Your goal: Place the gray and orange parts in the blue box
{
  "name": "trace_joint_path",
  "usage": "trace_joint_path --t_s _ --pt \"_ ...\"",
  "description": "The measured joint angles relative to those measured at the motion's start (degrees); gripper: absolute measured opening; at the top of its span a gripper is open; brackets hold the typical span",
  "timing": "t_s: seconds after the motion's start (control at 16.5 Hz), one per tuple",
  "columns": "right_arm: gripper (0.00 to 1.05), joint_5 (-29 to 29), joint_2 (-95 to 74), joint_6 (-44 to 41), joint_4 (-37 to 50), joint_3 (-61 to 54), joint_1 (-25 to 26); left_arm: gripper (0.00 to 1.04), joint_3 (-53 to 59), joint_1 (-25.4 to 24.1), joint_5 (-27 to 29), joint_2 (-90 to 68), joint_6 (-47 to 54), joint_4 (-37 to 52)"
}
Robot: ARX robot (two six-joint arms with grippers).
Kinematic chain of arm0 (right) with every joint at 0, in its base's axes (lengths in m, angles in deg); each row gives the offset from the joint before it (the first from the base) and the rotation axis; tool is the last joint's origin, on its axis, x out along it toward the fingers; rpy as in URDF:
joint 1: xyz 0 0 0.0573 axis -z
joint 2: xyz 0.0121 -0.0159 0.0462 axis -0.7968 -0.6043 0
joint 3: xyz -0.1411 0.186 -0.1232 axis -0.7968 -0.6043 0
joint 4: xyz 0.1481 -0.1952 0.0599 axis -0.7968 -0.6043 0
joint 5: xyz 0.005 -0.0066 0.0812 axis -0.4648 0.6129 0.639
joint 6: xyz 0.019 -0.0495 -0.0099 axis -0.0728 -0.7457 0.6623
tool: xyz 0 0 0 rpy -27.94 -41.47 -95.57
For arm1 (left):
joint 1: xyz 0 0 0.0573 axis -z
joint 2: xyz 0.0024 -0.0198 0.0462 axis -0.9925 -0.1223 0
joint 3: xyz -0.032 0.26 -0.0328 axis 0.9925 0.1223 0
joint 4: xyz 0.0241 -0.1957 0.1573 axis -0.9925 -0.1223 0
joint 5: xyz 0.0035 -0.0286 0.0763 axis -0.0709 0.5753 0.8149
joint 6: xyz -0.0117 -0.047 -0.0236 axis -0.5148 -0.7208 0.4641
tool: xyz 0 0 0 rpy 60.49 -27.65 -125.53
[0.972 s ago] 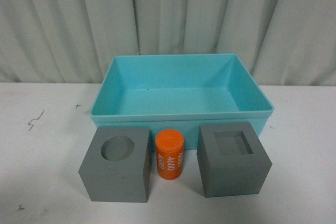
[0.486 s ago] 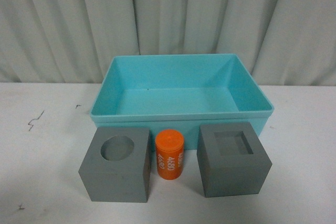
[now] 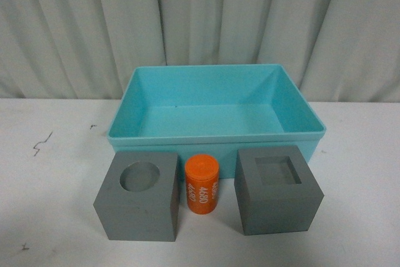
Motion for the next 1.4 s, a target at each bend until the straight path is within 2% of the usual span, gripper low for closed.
trace_joint_path --t_s 0.43,0.49,0.55,0.61,0.73,0.85,1.09,1.21,1.4 --pt "0.98 0.0 0.0 0.0 0.0 0.0 0.0 0.98 0.0 0.0 0.0 0.0 0.0 0.0" --pt "0.98 -2.4 -0.3 0.8 -0.7 0.1 -0.7 0.98 0.0 0.0 0.0 0.0 0.0 0.0" --pt "0.98 -7.3 -3.3 2.9 0.7 0.6 -2.9 0.98 0.0 0.0 0.0 0.0 0.0 0.0" --pt "0.98 -8.8 -7.9 4.8 3.3 2.1 -3.2 0.98 0.0 0.0 0.0 0.0 0.0 0.0" --pt "0.98 -10.2 -16.9 7.1 9.7 7.2 -3.8 0.98 0.0 0.0 0.0 0.0 0.0 0.0" --pt "0.98 -10.8 -32.1 8.9 17.1 15.9 -8.3 0.98 0.0 0.0 0.0 0.0 0.0 0.0" --pt "0.98 -9.8 -60.1 13.4 10.2 35.0 -10.6 0.98 0.0 0.0 0.0 0.0 0.0 0.0" --pt "0.98 -7.1 -70.9 14.9 5.5 43.2 -11.3 0.98 0.0 0.0 0.0 0.0 0.0 0.0" --pt "0.98 -5.6 -84.1 16.0 2.6 47.7 -12.9 0.98 0.0 0.0 0.0 0.0 0.0 0.0"
